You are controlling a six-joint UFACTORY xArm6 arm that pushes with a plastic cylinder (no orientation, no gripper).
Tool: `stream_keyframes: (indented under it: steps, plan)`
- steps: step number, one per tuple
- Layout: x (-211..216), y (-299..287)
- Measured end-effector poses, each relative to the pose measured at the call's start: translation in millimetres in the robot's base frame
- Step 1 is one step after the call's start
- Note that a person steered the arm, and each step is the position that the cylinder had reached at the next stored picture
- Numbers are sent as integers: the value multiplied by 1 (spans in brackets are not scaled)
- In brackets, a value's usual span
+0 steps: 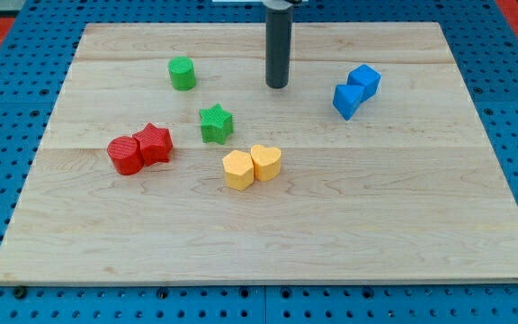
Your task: Move the green blocks towards the yellow blocks
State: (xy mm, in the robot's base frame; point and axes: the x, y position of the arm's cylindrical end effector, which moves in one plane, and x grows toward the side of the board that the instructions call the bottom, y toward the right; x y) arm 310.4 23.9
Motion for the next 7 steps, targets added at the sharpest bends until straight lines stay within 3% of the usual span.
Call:
stream_keyframes:
  steps: [1,2,5,7]
  plan:
    - [-62,-16]
    - [-72,-103]
    - [-39,-183]
    - [4,-114]
